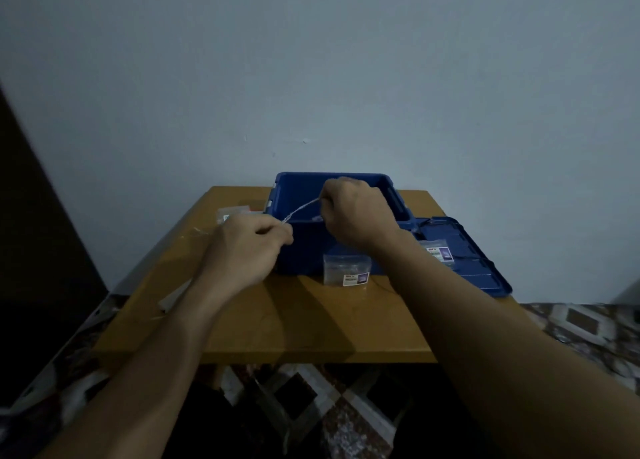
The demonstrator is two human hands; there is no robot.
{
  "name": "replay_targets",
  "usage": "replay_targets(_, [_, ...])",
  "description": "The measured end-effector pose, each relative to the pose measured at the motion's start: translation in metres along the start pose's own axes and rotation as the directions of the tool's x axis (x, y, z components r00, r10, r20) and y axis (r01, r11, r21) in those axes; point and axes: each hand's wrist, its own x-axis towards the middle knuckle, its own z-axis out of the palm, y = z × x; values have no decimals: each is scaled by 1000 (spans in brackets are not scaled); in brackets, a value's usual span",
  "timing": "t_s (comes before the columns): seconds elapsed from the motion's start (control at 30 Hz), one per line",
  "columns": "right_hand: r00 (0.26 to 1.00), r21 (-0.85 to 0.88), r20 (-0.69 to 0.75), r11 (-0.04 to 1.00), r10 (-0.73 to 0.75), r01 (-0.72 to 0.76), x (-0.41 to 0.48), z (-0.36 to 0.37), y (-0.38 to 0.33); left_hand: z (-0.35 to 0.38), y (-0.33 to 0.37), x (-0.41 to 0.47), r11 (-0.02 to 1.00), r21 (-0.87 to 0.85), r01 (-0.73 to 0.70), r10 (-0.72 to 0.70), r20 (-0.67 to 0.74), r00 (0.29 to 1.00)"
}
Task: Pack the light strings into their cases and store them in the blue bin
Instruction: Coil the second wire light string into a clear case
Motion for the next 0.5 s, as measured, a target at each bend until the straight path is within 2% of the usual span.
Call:
replay_targets(0.2, [995, 74, -85, 996, 46, -40, -4, -26, 6, -21, 24, -23, 984, -173, -41, 27, -86, 996])
replay_targets(0.5, [995, 129, -67, 990, 70, -61, -26, -67, -3, -35, 35, -55, 981, -179, -81, 68, -77, 995])
